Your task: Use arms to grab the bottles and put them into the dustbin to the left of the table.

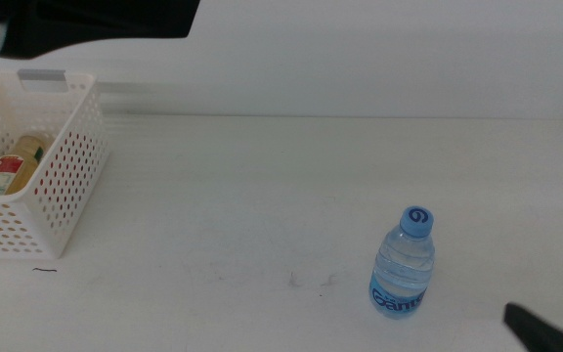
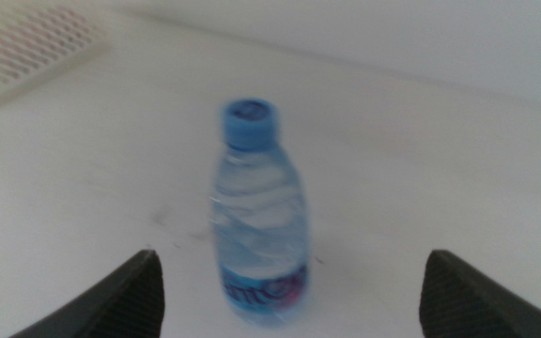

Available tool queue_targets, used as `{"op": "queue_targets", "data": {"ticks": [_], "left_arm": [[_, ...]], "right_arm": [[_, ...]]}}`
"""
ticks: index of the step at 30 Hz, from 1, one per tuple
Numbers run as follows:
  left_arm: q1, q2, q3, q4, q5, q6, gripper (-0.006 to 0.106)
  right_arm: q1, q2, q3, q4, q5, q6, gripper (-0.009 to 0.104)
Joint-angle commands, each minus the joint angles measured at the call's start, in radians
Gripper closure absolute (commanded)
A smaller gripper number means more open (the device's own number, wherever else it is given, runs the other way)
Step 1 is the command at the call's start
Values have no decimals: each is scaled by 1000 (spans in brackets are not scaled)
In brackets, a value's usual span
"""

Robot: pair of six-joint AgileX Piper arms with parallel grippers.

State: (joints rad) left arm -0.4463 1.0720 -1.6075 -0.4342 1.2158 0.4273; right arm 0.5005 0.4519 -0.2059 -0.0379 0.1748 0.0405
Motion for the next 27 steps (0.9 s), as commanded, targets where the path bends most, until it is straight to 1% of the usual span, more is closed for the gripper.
{"op": "queue_targets", "data": {"ticks": [1, 3, 5, 10, 12, 16, 19, 21, 23, 24, 27], "left_arm": [[-4, -3, 1, -1, -12, -9, 7], [-4, -3, 1, -1, -14, -9, 7], [-4, -3, 1, -1, -22, -9, 7], [-4, -3, 1, -1, -31, -9, 7], [-4, -3, 1, 1, -32, -9, 7], [-4, -3, 1, 1, -32, -9, 7], [-4, -3, 1, 22, -33, -9, 7], [-4, -3, 1, 29, -40, -9, 7], [-4, -3, 1, 23, -47, -9, 7], [-4, -3, 1, 19, -53, -9, 7], [-4, -3, 1, 18, -69, -9, 7]], "right_arm": [[40, 13, 80, 6, -168, -22, 5], [38, 25, 158, 67, -242, -22, 5], [38, 32, 181, 87, -244, -22, 5], [38, 32, 182, 85, -234, -66, 5], [38, 32, 184, 77, -202, -72, 5], [38, 32, 184, 70, -197, -72, 5], [38, 32, 186, 66, -195, -77, 5], [38, 32, 203, 66, -218, -103, 5], [36, 68, 206, 72, -298, -101, 5], [27, 96, 206, 72, -273, -103, 5], [1, 222, 206, 66, -359, -126, 5]]}}
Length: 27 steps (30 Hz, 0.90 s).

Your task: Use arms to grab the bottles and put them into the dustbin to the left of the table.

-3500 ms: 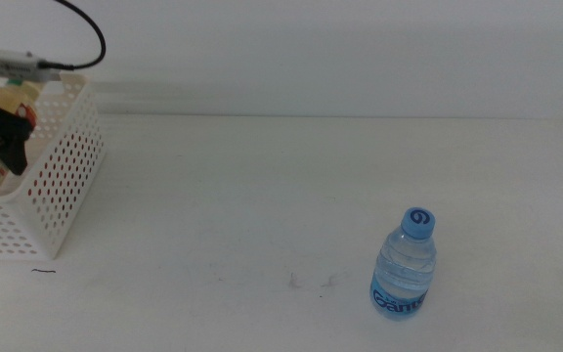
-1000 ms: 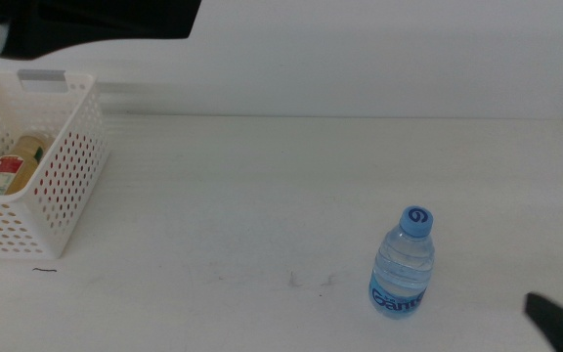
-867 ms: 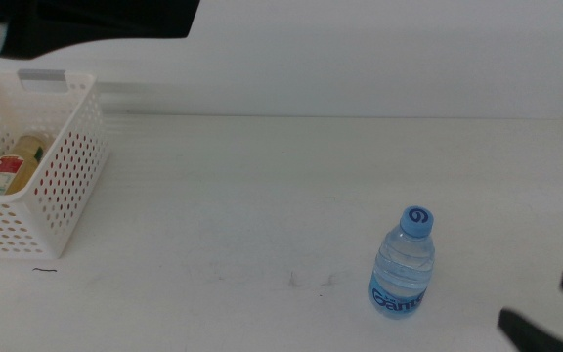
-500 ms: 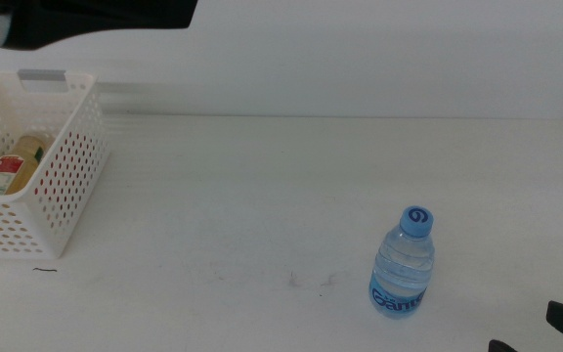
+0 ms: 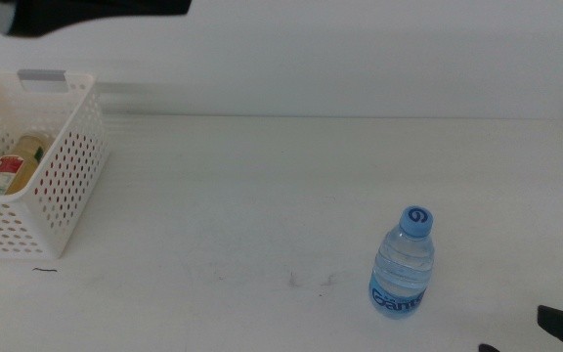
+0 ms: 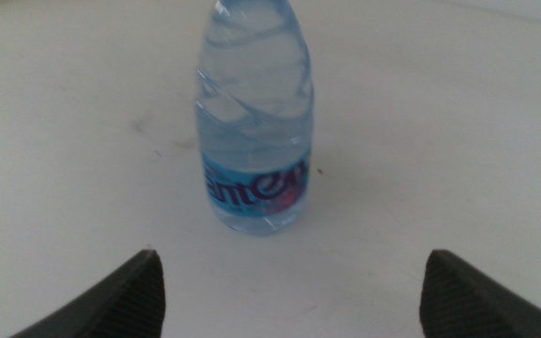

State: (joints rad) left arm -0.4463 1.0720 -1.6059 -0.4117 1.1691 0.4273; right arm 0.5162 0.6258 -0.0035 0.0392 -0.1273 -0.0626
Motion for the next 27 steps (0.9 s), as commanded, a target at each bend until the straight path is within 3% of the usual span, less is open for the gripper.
{"op": "queue_targets", "data": {"ticks": [1, 8, 13, 16, 27], "left_arm": [[-4, -3, -1, -5, -26, -9, 7], [-4, -3, -1, -5, -34, -9, 7], [-4, -3, -1, -5, -34, -9, 7], [-4, -3, -1, -5, -34, -9, 7], [-4, -3, -1, -5, -39, -9, 7]], "right_arm": [[-18, 100, 4, -11, -110, -32, 5], [-18, 464, 4, -15, -502, -24, 5], [-18, 675, 4, -154, -735, 15, 5], [-18, 780, 4, -165, -870, 87, 5], [-18, 882, 4, -146, -922, 101, 5]]}}
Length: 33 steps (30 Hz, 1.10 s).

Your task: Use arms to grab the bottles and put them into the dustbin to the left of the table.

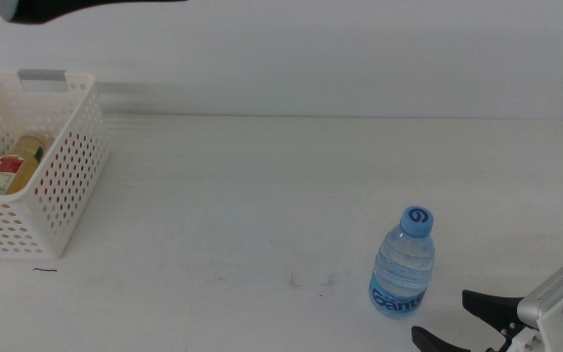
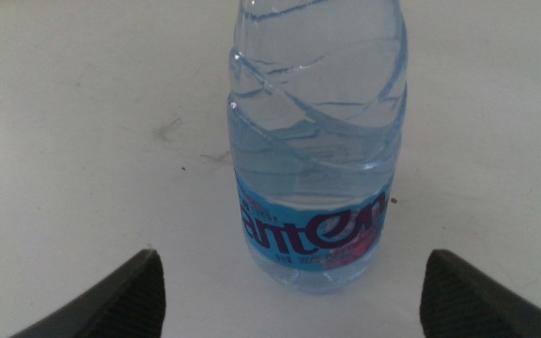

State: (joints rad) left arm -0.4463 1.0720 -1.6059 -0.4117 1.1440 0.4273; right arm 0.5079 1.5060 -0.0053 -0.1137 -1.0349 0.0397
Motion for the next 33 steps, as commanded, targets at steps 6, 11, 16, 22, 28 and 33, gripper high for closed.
{"op": "queue_targets", "data": {"ticks": [6, 11, 16, 22, 28, 33], "left_arm": [[-4, -3, -1, -5, -14, -9, 7], [-4, -3, -1, -5, -14, -9, 7], [-4, -3, -1, -5, -14, -9, 7], [-4, -3, -1, -5, -14, -9, 7], [-4, -3, -1, -5, -14, -9, 7], [-4, -3, -1, -5, -14, -9, 7]], "right_arm": [[-10, 1, 5, 11, -13, -1, 5], [-10, 45, -65, 11, -6, -3, 5], [-10, 113, -121, 30, -5, -6, 5], [-10, 186, -180, 41, -7, -6, 5], [-10, 246, -252, 10, -9, -6, 5], [-10, 297, -318, 8, -7, -6, 5]]}}
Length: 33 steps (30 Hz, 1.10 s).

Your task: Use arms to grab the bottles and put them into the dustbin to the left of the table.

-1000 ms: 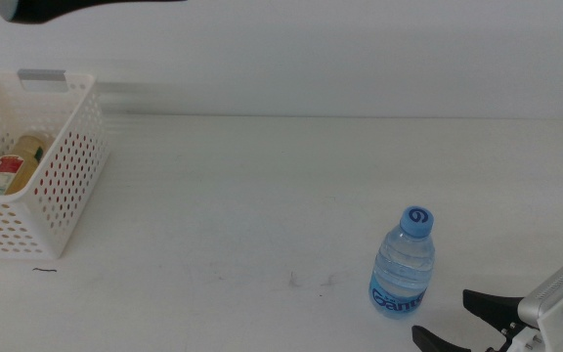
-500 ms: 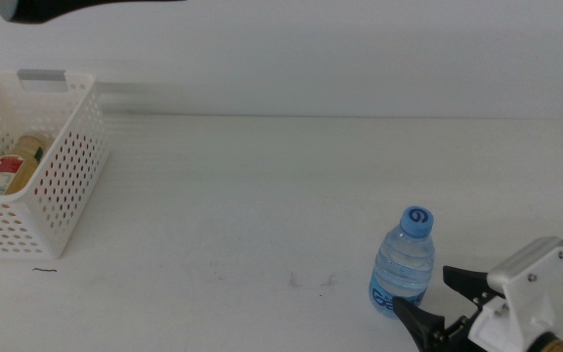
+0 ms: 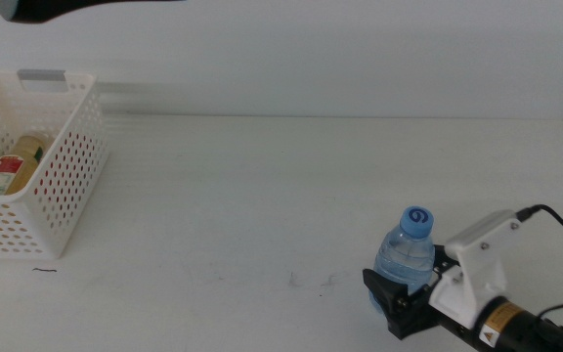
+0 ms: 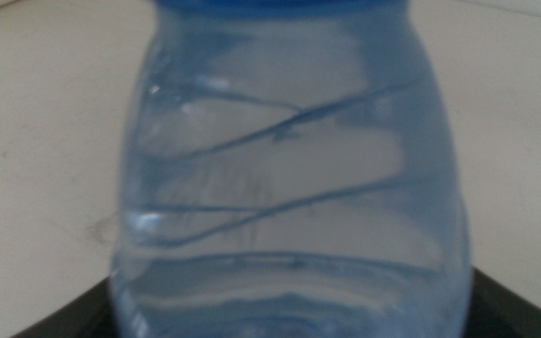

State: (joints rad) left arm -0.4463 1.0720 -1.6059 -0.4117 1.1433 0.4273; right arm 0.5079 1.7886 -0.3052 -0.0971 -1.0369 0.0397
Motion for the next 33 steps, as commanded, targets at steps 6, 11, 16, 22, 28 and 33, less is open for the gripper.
{"op": "queue_targets", "data": {"ticks": [6, 11, 16, 22, 28, 33], "left_arm": [[-4, -3, -1, -5, -13, -9, 7], [-4, -3, -1, -5, -13, -9, 7], [-4, -3, -1, -5, -13, -9, 7], [-4, -3, -1, -5, -13, -9, 7], [-4, -3, -1, -5, -13, -9, 7], [-4, -3, -1, -5, -13, -9, 7]], "right_arm": [[-8, 62, -44, -2, -3, -6, 70], [11, 62, -90, 34, 1, 14, 97], [13, 74, -310, 4, 220, 12, 97], [13, 193, -630, -1, 393, -40, 97], [13, 345, -864, -6, 452, -40, 97], [13, 414, -917, -6, 456, -40, 88]]}}
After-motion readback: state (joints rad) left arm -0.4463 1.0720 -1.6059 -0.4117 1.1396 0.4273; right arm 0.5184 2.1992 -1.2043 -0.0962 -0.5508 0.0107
